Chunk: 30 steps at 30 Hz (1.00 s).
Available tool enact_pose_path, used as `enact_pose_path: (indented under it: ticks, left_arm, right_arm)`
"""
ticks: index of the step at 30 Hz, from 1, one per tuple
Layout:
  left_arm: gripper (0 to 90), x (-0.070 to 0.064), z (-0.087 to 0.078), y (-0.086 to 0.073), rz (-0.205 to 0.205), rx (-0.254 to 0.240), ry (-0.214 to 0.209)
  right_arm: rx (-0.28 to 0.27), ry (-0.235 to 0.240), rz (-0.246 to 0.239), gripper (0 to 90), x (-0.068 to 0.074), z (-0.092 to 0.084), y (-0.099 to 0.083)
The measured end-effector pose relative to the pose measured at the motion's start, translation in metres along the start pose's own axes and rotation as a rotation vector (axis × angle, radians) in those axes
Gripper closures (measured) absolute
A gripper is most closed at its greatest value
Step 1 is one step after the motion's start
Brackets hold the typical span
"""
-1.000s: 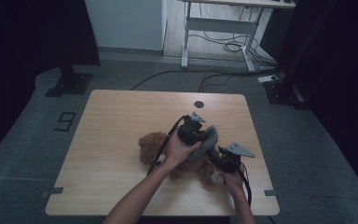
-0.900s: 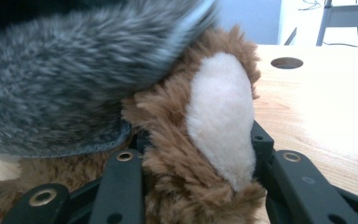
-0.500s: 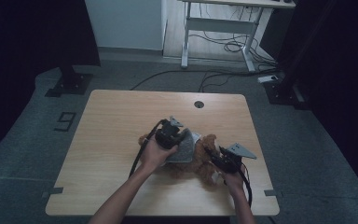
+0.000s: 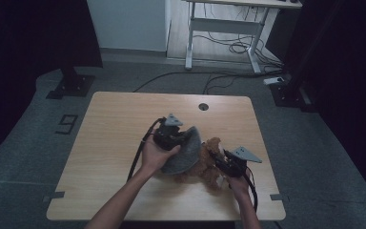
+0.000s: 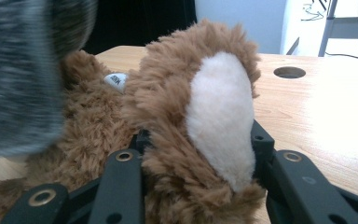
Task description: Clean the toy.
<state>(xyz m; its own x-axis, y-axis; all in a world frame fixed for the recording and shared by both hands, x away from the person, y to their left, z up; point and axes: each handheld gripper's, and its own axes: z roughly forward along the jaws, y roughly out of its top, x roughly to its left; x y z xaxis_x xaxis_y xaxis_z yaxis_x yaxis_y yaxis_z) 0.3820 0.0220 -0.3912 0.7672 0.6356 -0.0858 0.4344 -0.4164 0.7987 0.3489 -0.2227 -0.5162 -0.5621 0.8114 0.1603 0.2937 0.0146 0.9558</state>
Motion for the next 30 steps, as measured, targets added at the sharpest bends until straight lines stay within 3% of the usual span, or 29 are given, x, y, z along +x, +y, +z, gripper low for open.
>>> enact_pose_path:
  ticks: [3, 5, 7, 10, 13, 18, 20, 23, 27, 30]
  left_arm:
    - [83.9, -0.015, 0.025, 0.009, 0.005, 0.017, -0.03]
    - [83.9, -0.02, 0.047, 0.009, -0.002, 0.069, -0.045]
    - [84.0, -0.02, 0.065, 0.004, -0.008, 0.105, -0.031]
    - [84.4, -0.011, 0.07, -0.005, -0.056, 0.107, -0.052]
    - [84.5, -0.003, 0.063, -0.012, -0.067, 0.109, -0.043]
    - [84.5, 0.019, 0.038, -0.027, -0.067, 0.122, 0.037]
    - [84.5, 0.032, 0.027, -0.036, -0.091, 0.116, 0.042]
    - [84.3, 0.048, 0.011, -0.047, -0.148, 0.09, 0.015]
    - [84.4, 0.065, -0.011, -0.055, -0.152, 0.08, 0.093]
    - [84.3, 0.082, -0.022, -0.068, -0.192, 0.069, 0.084]
  right_arm:
    - [0.0, 0.002, 0.002, 61.0, 0.0, 0.0, 0.0]
    - [-0.001, 0.002, 0.0, 61.0, 0.001, -0.001, 0.0]
    - [0.003, -0.001, 0.002, 60.8, 0.0, -0.001, 0.0]
    - [0.02, -0.007, 0.012, 60.7, -0.004, -0.001, -0.003]
    - [0.009, 0.002, 0.012, 60.6, -0.004, -0.001, -0.003]
    - [0.018, -0.008, 0.008, 60.6, -0.004, -0.001, -0.001]
    - [0.019, -0.006, 0.014, 60.4, -0.005, -0.001, -0.002]
    - [0.018, 0.0, 0.012, 60.2, -0.004, 0.0, -0.001]
    - [0.021, -0.006, 0.012, 60.2, -0.005, -0.001, -0.002]
    - [0.021, -0.006, 0.022, 60.2, -0.007, -0.001, -0.002]
